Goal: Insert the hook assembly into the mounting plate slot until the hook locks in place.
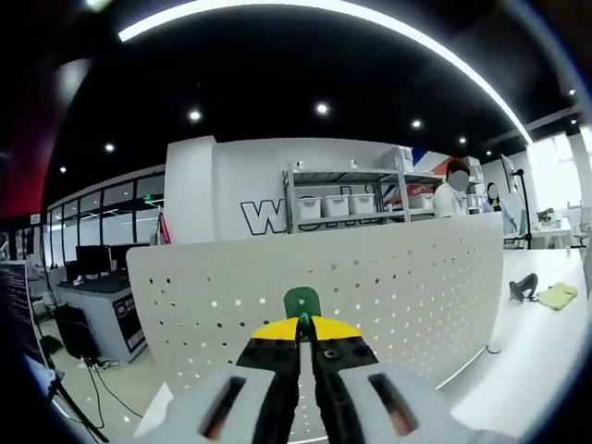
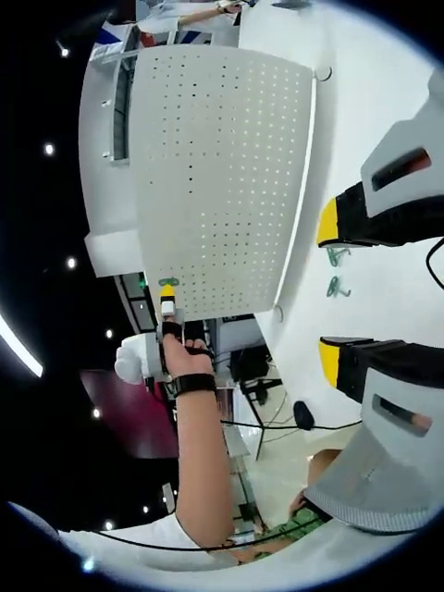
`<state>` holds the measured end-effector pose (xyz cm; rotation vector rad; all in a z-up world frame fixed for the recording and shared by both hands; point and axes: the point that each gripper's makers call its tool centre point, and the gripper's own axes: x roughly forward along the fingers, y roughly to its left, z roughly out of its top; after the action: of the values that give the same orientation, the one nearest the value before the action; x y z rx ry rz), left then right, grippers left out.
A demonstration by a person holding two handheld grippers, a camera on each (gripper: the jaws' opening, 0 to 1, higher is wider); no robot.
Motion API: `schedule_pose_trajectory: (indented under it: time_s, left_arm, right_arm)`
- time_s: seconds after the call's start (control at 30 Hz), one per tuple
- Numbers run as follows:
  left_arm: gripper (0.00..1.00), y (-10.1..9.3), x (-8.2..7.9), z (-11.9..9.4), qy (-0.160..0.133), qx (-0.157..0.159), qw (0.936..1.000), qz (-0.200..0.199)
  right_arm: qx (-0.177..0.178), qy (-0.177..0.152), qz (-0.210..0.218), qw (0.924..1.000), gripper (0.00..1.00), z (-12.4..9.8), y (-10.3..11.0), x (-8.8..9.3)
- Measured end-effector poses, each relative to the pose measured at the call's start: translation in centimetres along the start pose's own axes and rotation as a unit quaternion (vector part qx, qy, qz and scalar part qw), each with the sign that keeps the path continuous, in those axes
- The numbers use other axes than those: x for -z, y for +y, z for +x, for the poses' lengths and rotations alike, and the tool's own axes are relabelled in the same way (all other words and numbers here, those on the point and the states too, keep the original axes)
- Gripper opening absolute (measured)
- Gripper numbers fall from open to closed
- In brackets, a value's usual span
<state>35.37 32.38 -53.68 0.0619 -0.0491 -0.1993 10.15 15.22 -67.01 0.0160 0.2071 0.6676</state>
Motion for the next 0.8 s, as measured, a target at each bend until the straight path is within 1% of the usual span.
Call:
schedule_pose_trajectory:
  time_s: [0.17, 0.3, 0.4, 0.53, 0.67, 0.8]
  left_arm:
    - [0.03, 0.2, -0.5, 1.0, -0.006, -0.004, 1.0000, 0.003]
    - [0.03, 0.2, -1.0, 1.8, -0.014, -0.009, 0.9997, 0.017]
    - [0.03, 0.2, -0.9, 2.4, -0.011, -0.010, 0.9997, 0.019]
    - [0.03, 0.5, -0.8, 3.0, -0.013, -0.018, 0.9995, 0.023]
    - [0.03, 0.8, -0.4, 3.6, -0.007, -0.021, 0.9995, 0.021]
    - [0.03, 1.1, -0.6, 3.9, -0.010, -0.025, 0.9994, 0.023]
  right_arm:
    - [0.003, 0.005, 0.001, 1.0000, 0.39, -0.1, 0.0, 0.2]
    - [0.005, 0.008, -0.002, 1.0000, 0.39, -0.2, -0.2, 0.2]
    - [0.010, 0.014, 0.001, 0.9998, 0.38, -0.3, -0.6, 0.4]
    - [0.017, 0.011, -0.001, 0.9998, 0.38, -0.5, -1.0, 0.1]
    - [0.019, 0.013, 0.000, 0.9997, 0.36, -0.4, -1.1, 0.2]
    - [0.021, 0.014, 0.001, 0.9997, 0.36, -0.4, -1.2, 0.2]
